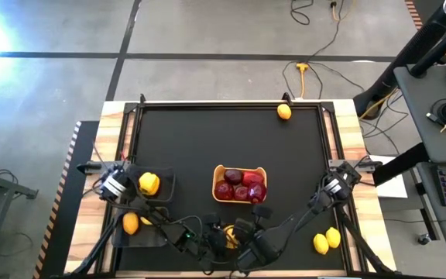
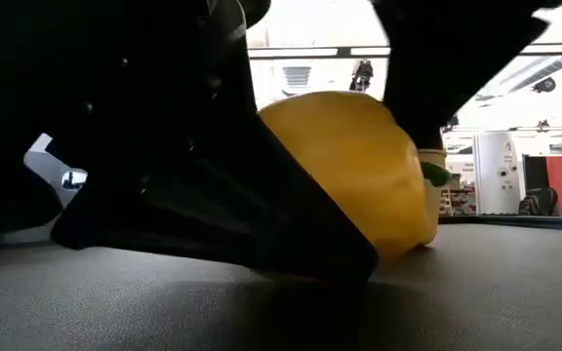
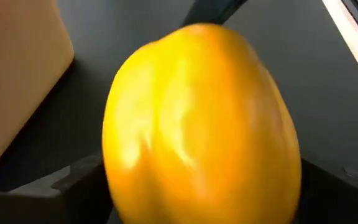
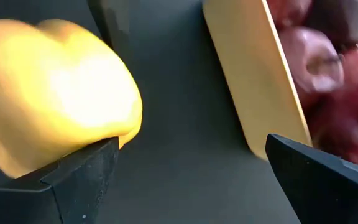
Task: Sort produce into baskets
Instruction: Put the yellow bell pepper into the top black transparent bin
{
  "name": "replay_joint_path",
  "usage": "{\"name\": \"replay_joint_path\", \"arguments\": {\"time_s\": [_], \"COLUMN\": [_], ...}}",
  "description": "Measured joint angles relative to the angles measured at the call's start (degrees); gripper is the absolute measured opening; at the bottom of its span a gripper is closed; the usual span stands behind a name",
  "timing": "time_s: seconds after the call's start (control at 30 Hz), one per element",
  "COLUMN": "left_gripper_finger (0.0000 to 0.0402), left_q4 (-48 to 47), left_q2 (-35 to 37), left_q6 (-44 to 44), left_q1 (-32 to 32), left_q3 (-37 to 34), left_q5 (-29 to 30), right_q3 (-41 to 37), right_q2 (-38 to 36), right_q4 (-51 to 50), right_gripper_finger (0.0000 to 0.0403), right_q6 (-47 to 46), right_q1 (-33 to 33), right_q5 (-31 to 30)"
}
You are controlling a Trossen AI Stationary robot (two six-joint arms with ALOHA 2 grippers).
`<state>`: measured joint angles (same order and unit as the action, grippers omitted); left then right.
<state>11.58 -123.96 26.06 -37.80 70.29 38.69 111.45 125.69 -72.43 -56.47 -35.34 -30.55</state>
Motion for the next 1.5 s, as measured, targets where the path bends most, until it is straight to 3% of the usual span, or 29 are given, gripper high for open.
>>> {"name": "replay_joint_path", "arguments": {"time_s": [0.17, 0.3, 0.57, 0.77, 0.97, 1.07, 1.27, 1.4, 1.5], "left_gripper_finger": [0.0359, 0.0321, 0.0307, 0.0307, 0.0307, 0.0307, 0.0307, 0.0307, 0.0335], "left_q4": [0.3, -0.7, -14.8, -44.0, -80.4, -92.5, -93.7, -90.4, -84.8], "left_q2": [-0.3, 0.3, 9.7, 23.6, 36.4, 40.5, 47.5, 49.6, 50.0], "left_q6": [0.0, -0.2, -0.1, 7.1, 29.2, 37.7, 40.6, 39.3, 37.6], "left_q1": [-0.2, -0.1, -2.0, -3.7, -3.6, -2.0, 5.7, 10.5, 12.1], "left_q3": [0.6, 0.9, 0.9, 1.1, 0.2, -1.7, -10.8, -18.1, -22.3], "left_q5": [0.4, 0.4, 4.1, 6.9, 5.2, 1.1, -14.6, -19.9, -21.2], "right_q3": [-0.4, 0.1, 9.4, 14.1, 14.3, 14.2, 14.2, 14.2, 14.2], "right_q2": [0.0, 0.0, 0.0, -0.8, -0.9, -0.9, -0.9, -0.9, -0.9], "right_q4": [3.4, 2.4, -15.0, -16.8, -16.9, -17.0, -17.1, -17.0, -17.1], "right_gripper_finger": [0.04, 0.04, 0.04, 0.04, 0.04, 0.04, 0.04, 0.04, 0.04], "right_q6": [2.3, 1.9, -4.6, -8.1, -13.7, -15.5, -15.5, -14.2, -12.8], "right_q1": [0.2, 0.2, -1.4, -4.5, -8.3, -9.1, -9.2, -9.0, -8.8], "right_q5": [0.0, 0.1, -0.2, -2.8, -5.5, -6.0, -7.2, -7.1, -7.1]}}
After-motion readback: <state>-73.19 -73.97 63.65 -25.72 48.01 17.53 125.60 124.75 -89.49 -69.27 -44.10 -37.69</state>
